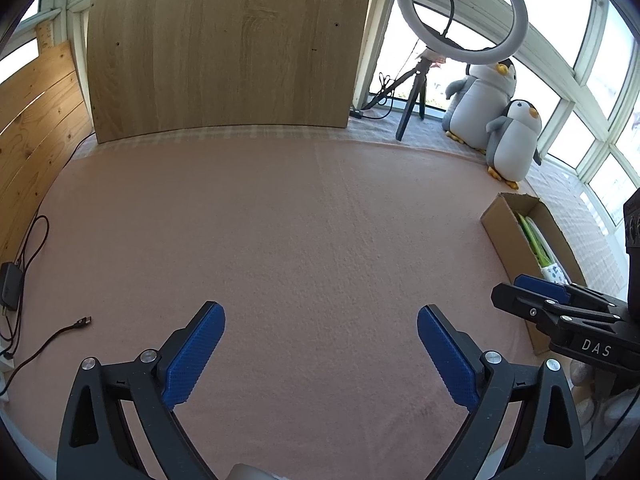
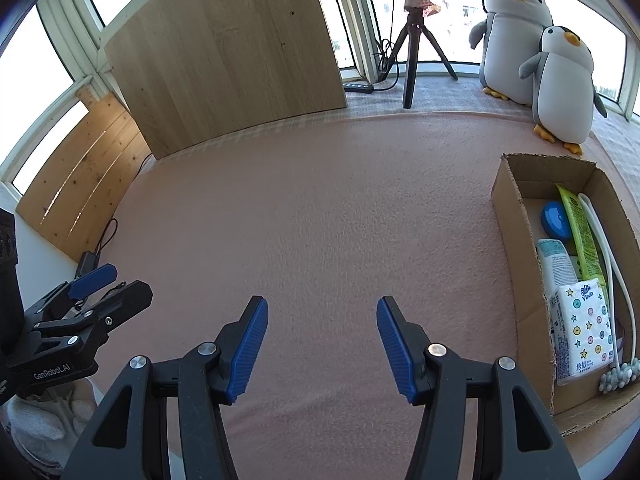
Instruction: Organize objects
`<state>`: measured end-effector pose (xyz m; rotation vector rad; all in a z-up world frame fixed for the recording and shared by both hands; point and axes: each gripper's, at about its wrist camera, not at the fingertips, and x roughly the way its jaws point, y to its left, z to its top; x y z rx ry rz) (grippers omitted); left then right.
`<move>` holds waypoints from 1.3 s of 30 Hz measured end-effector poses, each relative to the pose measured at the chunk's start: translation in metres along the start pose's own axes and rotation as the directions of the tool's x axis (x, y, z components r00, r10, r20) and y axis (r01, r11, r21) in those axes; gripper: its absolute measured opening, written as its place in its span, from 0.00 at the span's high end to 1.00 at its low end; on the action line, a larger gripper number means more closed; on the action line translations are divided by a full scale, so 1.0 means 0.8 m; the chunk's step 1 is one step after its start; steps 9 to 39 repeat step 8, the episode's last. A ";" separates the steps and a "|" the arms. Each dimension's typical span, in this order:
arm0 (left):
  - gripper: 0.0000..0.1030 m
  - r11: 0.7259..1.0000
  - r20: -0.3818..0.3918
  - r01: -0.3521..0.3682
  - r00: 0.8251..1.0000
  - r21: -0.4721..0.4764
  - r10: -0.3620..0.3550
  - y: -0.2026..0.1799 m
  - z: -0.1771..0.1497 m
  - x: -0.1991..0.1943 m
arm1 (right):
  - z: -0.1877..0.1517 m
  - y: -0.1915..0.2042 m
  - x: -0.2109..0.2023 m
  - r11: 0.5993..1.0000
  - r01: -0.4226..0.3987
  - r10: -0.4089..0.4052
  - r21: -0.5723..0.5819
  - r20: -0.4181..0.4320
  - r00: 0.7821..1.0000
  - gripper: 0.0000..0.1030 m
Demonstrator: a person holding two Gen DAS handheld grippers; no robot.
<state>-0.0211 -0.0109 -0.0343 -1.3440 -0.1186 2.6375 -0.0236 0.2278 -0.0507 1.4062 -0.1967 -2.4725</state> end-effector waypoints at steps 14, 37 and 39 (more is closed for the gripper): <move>0.04 1.000 -0.029 -0.020 0.999 -0.010 0.019 0.007 -0.005 0.016 | -0.003 -0.005 0.014 1.000 0.013 -0.013 0.005 -0.016 1.000 0.49; 0.04 1.000 -0.029 -0.020 0.999 -0.010 0.019 0.007 -0.005 0.016 | -0.003 -0.005 0.014 1.000 0.013 -0.013 0.005 -0.016 1.000 0.49; 0.04 1.000 -0.029 -0.020 0.999 -0.010 0.019 0.007 -0.005 0.016 | -0.003 -0.005 0.014 1.000 0.013 -0.013 0.005 -0.016 1.000 0.49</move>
